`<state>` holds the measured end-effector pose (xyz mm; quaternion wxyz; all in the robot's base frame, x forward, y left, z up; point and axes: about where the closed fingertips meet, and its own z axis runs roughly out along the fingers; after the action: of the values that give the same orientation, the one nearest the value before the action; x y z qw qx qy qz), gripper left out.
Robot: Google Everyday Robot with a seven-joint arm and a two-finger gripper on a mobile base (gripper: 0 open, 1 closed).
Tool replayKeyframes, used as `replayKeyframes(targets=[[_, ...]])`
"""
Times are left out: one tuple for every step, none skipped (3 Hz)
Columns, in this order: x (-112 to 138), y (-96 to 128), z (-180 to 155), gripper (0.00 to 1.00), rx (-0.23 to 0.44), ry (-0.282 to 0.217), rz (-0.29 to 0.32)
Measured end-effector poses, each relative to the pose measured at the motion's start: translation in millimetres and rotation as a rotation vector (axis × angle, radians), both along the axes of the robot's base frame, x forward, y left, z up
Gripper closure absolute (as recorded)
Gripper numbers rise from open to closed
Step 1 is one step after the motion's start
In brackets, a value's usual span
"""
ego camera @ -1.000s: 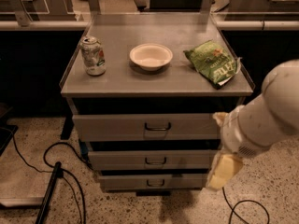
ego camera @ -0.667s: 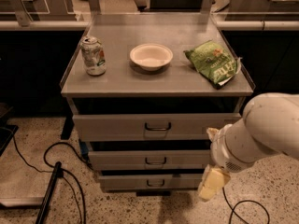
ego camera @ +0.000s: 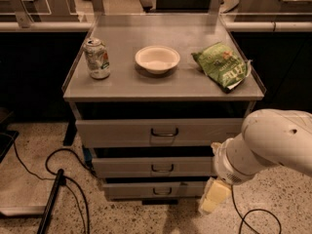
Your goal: Open middle drawer
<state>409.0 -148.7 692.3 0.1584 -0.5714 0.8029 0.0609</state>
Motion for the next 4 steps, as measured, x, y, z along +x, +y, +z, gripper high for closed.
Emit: replayKeyframes(targets=[[-5,4,-5,0.0,0.035,0.009,0.009],[-21,36,-55,0.0,0.112,0.101,-0.005],[-31,54,-101,0.0,0.162,0.169,-0.037],[-31,67,-134,0.0,0.208,0.208,-0.062]])
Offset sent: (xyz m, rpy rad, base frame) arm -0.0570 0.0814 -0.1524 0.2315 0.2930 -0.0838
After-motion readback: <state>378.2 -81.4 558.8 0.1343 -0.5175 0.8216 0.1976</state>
